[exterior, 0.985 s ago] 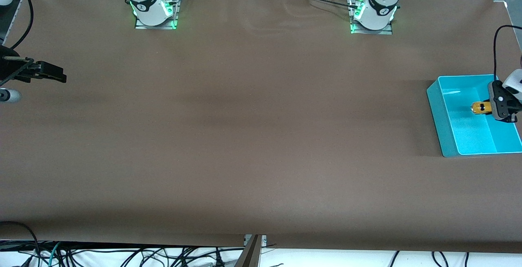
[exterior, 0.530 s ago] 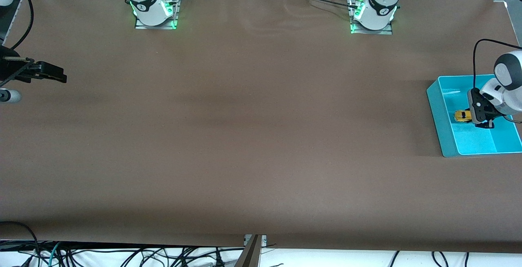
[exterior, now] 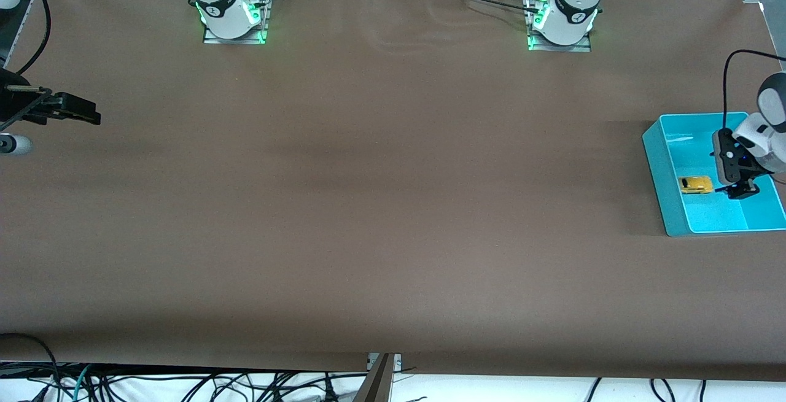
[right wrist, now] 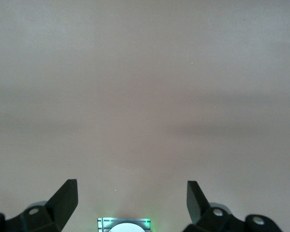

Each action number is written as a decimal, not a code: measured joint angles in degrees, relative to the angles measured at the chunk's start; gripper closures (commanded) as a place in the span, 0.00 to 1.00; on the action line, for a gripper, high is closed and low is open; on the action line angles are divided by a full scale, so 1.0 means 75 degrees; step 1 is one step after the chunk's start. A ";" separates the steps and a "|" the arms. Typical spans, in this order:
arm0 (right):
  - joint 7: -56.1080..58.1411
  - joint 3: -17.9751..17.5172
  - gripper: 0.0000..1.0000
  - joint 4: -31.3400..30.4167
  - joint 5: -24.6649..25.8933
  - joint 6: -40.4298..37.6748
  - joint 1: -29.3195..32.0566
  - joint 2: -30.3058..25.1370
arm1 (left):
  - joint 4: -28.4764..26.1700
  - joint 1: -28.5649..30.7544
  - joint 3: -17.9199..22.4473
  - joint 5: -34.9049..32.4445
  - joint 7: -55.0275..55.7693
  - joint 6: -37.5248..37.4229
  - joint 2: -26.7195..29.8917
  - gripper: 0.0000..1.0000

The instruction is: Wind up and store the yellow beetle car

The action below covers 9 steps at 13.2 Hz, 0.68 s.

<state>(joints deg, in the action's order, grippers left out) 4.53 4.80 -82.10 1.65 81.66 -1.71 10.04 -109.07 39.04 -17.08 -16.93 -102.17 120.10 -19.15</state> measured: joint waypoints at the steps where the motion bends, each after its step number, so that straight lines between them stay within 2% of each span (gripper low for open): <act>1: 0.0000 0.0000 0.00 0.0000 0.0000 0.0001 0.0000 0.0000 | 0.0310 -0.0006 -0.0335 0.0001 0.0411 -0.0953 0.0258 0.00; 3: 0.0000 0.0000 0.00 0.0000 0.0000 0.0002 0.0000 0.0000 | 0.1012 -0.0021 -0.0939 0.0062 0.1606 -0.2677 0.0581 0.00; 5: 0.0000 -0.0001 0.00 0.0000 0.0000 0.0003 0.0000 0.0001 | 0.1747 -0.0023 -0.1481 0.0496 0.3306 -0.3912 0.0647 0.00; 7: 0.0000 -0.0002 0.00 0.0000 0.0000 0.0004 0.0000 0.0001 | 0.2296 -0.0023 -0.2094 0.0804 0.5238 -0.4495 0.0652 0.00; 9: 0.0000 -0.0002 0.00 0.0000 0.0000 0.0005 0.0000 0.0001 | 0.2554 -0.0072 -0.2464 0.1309 0.6964 -0.4665 0.0693 0.00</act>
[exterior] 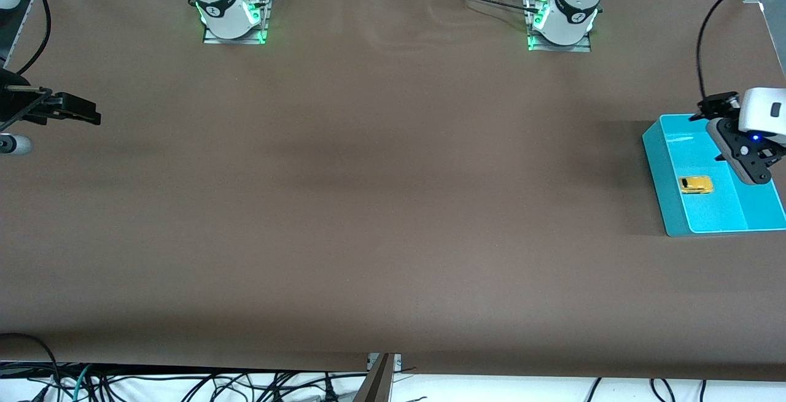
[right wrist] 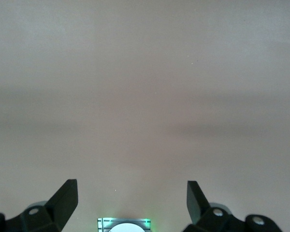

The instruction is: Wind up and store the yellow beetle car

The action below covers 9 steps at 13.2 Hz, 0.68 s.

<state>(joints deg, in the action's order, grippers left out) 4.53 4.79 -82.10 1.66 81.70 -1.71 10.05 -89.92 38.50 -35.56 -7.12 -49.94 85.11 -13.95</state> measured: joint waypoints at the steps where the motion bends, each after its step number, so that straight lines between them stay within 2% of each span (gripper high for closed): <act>1: 0.0000 -0.0001 0.00 0.0000 0.0000 0.0001 0.0000 0.0000 | 0.0043 -0.0071 -0.0028 0.0257 0.0814 -0.0013 0.0087 0.00; 3: 0.0000 -0.0001 0.00 0.0000 0.0000 0.0002 0.0000 0.0000 | 0.0071 -0.0419 0.0030 0.0456 0.2534 -0.0041 0.0379 0.00; 4: 0.0000 -0.0001 0.00 0.0000 0.0000 0.0003 0.0000 0.0000 | 0.0073 -0.0870 0.0266 0.0464 0.3358 -0.0062 0.0562 0.00; 5: 0.0000 -0.0001 0.00 0.0000 0.0000 0.0007 0.0000 0.0000 | 0.0073 -0.1533 0.0771 0.0495 0.3966 -0.0074 0.0725 0.00; 9: 0.0000 -0.0001 0.00 0.0000 0.0000 0.0033 0.0000 0.0000 | -0.0029 -0.4269 0.3614 0.1034 0.5022 0.0137 0.1172 0.00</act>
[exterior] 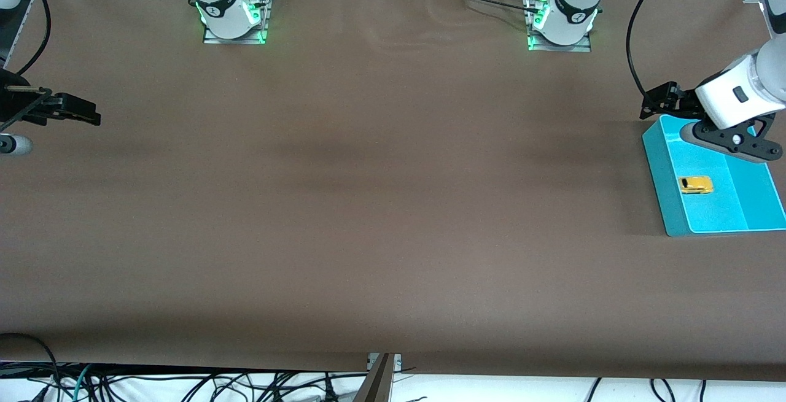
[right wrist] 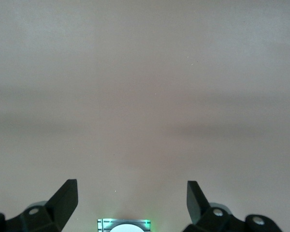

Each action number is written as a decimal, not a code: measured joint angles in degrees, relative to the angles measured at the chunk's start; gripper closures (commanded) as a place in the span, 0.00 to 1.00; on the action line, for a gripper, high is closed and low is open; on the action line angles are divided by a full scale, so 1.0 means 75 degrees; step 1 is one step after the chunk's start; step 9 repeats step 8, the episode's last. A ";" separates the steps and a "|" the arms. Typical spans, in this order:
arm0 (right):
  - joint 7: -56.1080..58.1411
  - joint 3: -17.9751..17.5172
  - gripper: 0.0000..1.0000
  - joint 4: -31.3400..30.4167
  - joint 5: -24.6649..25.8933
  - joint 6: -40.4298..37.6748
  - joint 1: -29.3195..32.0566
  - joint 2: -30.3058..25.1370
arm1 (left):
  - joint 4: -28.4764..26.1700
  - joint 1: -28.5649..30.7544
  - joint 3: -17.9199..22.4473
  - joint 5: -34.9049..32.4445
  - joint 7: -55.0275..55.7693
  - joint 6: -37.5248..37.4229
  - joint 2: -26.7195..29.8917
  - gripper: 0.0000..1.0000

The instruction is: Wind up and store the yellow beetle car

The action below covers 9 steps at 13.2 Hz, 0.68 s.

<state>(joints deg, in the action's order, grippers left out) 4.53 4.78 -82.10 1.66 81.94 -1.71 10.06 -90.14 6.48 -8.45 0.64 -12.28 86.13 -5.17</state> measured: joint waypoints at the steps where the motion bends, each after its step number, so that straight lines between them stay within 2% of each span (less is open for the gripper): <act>1: 0.0000 0.0000 0.00 0.0000 0.0000 0.0005 0.0000 0.0000 | -0.0142 -0.0422 0.0479 0.0040 0.0235 0.0288 0.0114 0.00; 2: 0.0000 0.0000 0.00 0.0000 0.0000 0.0008 0.0000 0.0000 | -0.0331 -0.0610 0.0691 0.0113 0.0576 0.0510 0.0243 0.00; 5: 0.0000 0.0000 0.00 0.0000 0.0000 0.0012 0.0000 0.0000 | -0.0886 -0.0694 0.0764 0.0304 0.1205 0.0658 0.0628 0.00; 9: 0.0000 0.0000 0.00 0.0000 0.0000 0.0013 0.0000 0.0000 | -0.1047 -0.0694 0.0793 0.0304 0.1278 0.0682 0.0764 0.00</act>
